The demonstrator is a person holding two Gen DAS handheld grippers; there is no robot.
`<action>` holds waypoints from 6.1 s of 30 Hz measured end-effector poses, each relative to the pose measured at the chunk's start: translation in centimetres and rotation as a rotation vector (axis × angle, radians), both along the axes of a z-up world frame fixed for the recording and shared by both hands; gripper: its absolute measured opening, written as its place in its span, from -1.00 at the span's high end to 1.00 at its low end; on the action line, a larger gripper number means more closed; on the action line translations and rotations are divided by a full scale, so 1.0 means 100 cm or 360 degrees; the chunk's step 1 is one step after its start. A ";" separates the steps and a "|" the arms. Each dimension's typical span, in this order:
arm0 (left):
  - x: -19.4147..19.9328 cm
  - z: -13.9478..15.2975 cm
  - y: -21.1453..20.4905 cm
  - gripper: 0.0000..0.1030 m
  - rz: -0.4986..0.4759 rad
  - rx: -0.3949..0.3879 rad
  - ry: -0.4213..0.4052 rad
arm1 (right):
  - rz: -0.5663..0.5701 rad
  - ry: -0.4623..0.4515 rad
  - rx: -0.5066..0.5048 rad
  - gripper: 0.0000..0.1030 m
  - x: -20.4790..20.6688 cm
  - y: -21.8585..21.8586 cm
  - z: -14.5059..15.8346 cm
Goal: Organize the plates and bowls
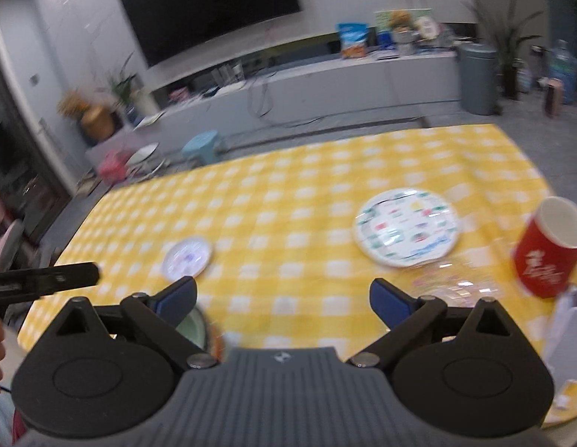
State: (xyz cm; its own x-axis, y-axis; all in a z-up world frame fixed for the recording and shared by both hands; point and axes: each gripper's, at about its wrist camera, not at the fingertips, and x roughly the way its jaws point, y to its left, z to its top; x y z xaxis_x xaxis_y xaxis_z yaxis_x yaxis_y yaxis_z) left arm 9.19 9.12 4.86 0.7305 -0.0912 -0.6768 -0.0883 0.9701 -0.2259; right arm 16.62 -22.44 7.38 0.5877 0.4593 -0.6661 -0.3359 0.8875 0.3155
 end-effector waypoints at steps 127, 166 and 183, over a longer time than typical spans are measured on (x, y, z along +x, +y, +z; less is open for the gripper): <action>0.146 -0.159 -0.137 0.67 -0.0535 0.0147 0.1207 | 0.0092 0.0800 -0.0059 0.56 0.086 -0.077 -0.142; 0.138 -0.140 -0.176 -0.18 -0.0540 0.0619 0.0872 | 0.0324 0.0589 -0.0442 0.41 0.068 -0.043 -0.127; 0.204 -0.116 -0.135 -0.21 -0.0218 0.0147 0.0645 | -0.0278 0.0367 -0.0019 -0.04 0.121 -0.092 -0.114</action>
